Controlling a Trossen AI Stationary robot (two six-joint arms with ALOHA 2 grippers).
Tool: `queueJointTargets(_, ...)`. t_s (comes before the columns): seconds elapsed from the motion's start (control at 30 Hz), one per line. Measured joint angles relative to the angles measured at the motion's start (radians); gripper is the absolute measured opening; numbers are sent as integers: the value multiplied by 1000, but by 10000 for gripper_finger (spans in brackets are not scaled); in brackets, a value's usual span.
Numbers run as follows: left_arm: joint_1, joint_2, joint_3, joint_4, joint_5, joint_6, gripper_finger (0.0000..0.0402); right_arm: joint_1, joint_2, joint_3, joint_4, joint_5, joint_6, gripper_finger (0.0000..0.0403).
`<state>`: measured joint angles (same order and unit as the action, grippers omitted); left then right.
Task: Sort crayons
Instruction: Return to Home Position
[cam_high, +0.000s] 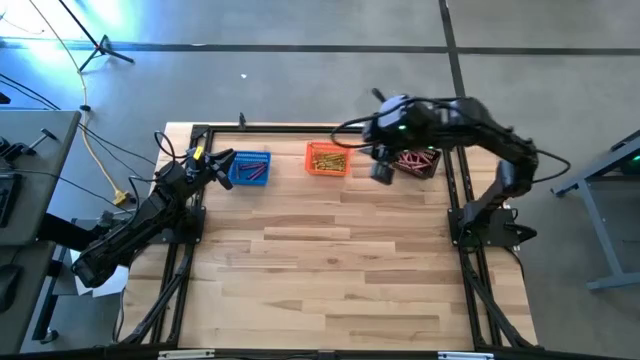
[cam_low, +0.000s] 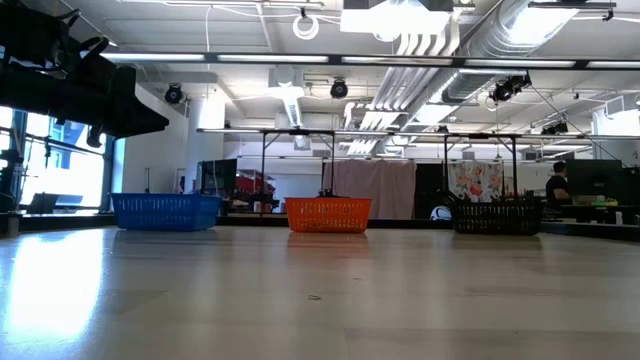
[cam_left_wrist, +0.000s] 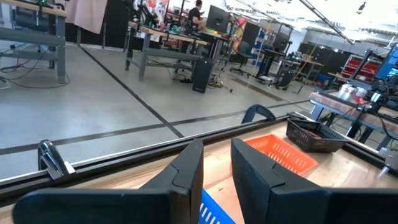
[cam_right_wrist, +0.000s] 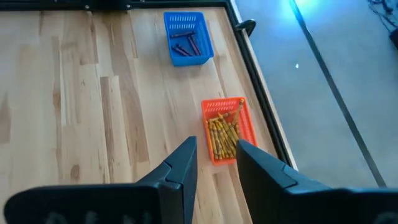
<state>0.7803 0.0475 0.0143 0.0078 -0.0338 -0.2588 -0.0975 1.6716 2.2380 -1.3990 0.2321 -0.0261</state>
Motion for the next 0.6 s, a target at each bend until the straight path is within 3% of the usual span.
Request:
queueJointTargets(0.1,0,0,0,0,0,0,72,0,-83,-102,9,-28,0,99)
queueJointTargets(0.2,0,0,0,0,0,0,72,0,-214,-319,112,-129,0,99)
queueJointTargets(0.33,0,0,0,0,0,0,72,0,-417,-658,366,-216,64,99)
queueJointTargets(0.6,0,0,0,0,0,0,72,-1,-755,-1216,878,-223,235,99)
